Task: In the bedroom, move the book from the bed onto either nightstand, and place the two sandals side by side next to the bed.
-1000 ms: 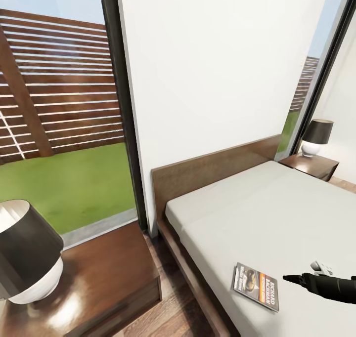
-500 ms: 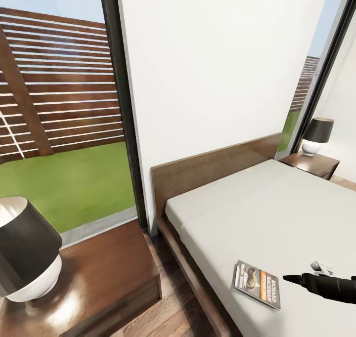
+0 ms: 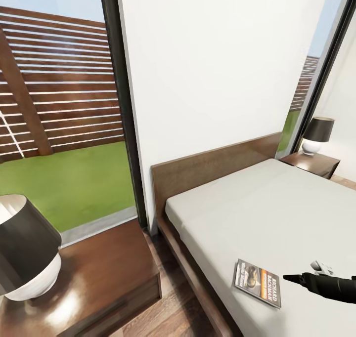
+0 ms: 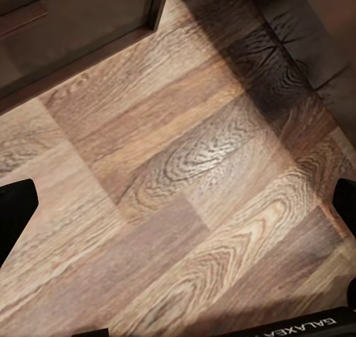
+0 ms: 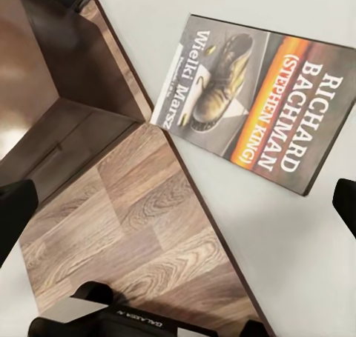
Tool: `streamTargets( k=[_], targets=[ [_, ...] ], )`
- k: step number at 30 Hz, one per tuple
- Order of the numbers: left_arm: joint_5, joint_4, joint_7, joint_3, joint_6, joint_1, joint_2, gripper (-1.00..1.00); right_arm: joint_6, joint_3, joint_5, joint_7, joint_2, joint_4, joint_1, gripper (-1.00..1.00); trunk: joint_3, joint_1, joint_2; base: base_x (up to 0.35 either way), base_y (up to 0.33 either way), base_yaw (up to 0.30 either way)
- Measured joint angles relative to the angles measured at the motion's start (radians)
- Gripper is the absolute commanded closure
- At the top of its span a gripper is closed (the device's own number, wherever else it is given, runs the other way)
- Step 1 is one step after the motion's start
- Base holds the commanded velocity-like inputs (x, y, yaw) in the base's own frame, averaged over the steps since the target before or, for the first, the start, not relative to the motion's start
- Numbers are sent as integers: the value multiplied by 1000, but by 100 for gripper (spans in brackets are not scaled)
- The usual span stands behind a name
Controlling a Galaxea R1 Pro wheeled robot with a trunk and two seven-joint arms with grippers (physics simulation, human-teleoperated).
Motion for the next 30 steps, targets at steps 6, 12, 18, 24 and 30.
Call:
streamTargets(
  k=[6, 12, 18, 24, 30],
  targets=[
    [0, 0, 0, 0, 0, 0, 0, -100, 0, -1, 0, 0, 0, 0, 0, -100, -19, 23, -42, 0, 0, 0],
    [-1, 0, 0, 0, -1, 0, 0, -100, -1, -1, 0, 0, -1, -1, 0, -100, -28, 35, -63, 0, 0, 0],
    [-1, 0, 0, 0, -1, 0, 1, -100, -3, -1, 0, 0, -1, -2, 0, -100, -28, 34, -63, 52, 0, 0],
    [-1, 0, 0, 0, -2, 0, 2, -100, -3, -1, 0, 0, -1, -2, 0, -100, -28, 35, -63, 124, 0, 0],
    [-1, 0, 0, 0, -2, 0, 2, -100, -1, -2, 1, -2, -1, -1, 0, -100, -28, 35, -63, 12, 0, 0]
  ],
)
